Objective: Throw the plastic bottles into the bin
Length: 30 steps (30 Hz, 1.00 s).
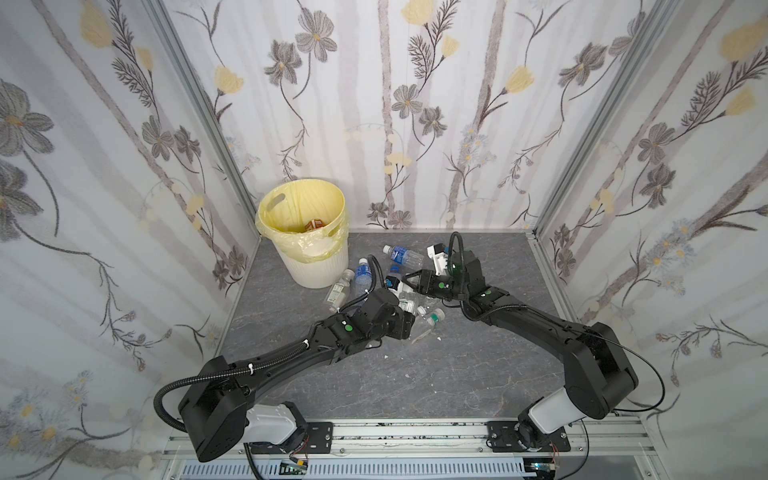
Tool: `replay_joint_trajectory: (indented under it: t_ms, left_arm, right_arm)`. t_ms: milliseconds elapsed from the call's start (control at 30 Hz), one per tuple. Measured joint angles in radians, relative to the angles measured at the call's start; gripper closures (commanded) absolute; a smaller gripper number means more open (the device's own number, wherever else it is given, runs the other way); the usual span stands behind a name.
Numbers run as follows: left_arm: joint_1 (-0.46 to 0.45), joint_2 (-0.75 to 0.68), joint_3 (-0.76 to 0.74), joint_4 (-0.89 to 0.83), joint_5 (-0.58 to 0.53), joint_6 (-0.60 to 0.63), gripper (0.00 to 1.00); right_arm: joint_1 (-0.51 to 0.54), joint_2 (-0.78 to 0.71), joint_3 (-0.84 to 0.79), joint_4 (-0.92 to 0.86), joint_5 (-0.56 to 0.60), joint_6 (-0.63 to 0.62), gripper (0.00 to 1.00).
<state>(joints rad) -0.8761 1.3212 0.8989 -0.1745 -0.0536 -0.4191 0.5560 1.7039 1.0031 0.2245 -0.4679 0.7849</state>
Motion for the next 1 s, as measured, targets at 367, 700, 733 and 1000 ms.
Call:
replay_joint_trajectory:
  t_ms: [367, 700, 733, 1000]
  left_arm:
    - [0.000, -0.054, -0.071, 0.085, -0.085, -0.052, 0.13]
    - [0.000, -0.054, -0.097, 0.196, -0.103, -0.055, 0.22]
    - [0.000, -0.054, -0.097, 0.208, -0.103, -0.055, 0.25]
    - [-0.002, -0.054, -0.106, 0.251, -0.066, 0.000, 0.45]
  right_arm:
    - [-0.036, -0.064, -0.050, 0.101, 0.029, 0.083, 0.66]
    - [-0.040, -0.069, -0.057, 0.166, 0.018, 0.152, 0.65]
    - [-0.040, -0.068, -0.057, 0.172, 0.013, 0.157, 0.65]
    - [-0.042, -0.068, -0.057, 0.182, 0.004, 0.164, 0.60]
